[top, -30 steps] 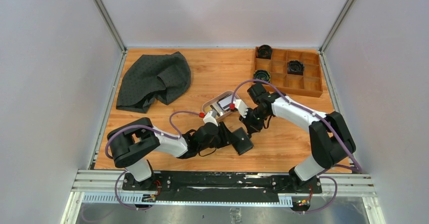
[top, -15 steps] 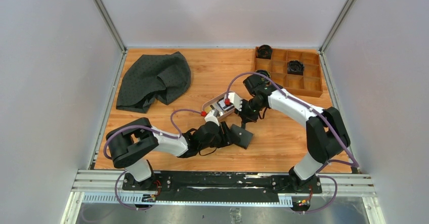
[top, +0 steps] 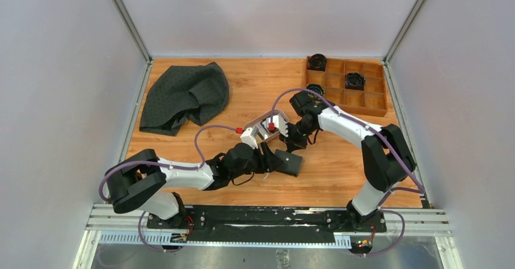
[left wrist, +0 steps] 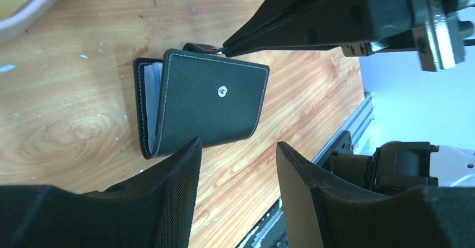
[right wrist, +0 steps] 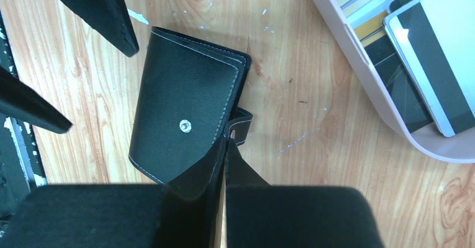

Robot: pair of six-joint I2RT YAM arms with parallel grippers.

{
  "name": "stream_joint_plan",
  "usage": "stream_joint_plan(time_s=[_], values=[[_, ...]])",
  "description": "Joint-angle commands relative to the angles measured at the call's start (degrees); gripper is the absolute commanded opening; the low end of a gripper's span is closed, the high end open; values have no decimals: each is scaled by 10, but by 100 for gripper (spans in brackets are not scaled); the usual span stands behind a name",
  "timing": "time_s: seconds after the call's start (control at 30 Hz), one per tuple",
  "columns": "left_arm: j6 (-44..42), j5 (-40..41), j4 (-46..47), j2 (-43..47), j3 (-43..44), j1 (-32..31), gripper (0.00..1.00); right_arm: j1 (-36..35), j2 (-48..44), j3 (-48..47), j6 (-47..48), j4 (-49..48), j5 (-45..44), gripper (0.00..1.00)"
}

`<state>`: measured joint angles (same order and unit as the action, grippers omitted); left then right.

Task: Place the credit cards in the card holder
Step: Close the card holder at the center of the board.

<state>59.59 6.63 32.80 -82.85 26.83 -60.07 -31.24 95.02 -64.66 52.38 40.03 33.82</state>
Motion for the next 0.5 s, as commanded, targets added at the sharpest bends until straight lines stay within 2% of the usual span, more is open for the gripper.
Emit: stream_joint_plan(time_s=[0.0,0.07,0.13,0.27,0.47], values=[[-65,9,-1,26,-10,10,54,-13,-2,12,-31,-22,-27,2],[-72,9,3,20,-4,18,51,-13,-5,19,-38,-33,-30,2],[-68,2,18,5,1,31,43,-13,-8,23,-42,-37,-26,2],[-53,-17,84,-38,3,50,31,-13,-14,36,-46,-48,-21,2],[-39,-43,154,-114,17,53,26,-11,-24,46,-57,-65,-26,2]])
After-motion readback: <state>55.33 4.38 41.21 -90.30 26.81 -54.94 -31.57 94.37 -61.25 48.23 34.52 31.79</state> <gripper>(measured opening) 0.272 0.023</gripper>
